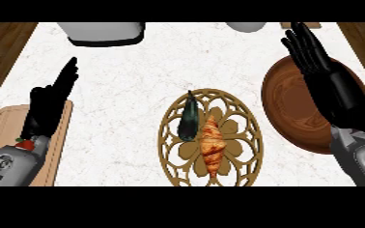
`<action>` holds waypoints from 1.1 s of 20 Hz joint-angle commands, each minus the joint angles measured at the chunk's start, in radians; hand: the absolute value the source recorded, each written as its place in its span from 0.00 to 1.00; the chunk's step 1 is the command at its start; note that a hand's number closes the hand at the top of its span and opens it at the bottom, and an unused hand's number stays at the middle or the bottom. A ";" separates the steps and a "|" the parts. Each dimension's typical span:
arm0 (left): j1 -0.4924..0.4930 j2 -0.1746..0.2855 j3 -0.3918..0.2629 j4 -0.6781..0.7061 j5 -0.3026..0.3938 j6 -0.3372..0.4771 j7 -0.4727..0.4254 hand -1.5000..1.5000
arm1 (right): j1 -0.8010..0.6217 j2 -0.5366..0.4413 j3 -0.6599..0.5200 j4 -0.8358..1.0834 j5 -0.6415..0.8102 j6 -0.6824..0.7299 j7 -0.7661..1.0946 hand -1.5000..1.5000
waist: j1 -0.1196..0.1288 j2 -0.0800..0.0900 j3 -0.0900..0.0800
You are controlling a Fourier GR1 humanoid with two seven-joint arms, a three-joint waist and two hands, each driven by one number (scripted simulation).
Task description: Pick the croissant from the placemat and place it in the bowl
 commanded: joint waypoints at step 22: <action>0.118 -0.029 0.140 -0.043 0.060 0.031 -0.113 0.50 | 0.056 -0.217 0.523 -0.479 1.205 -0.095 1.157 0.00 | -0.032 -0.045 -0.037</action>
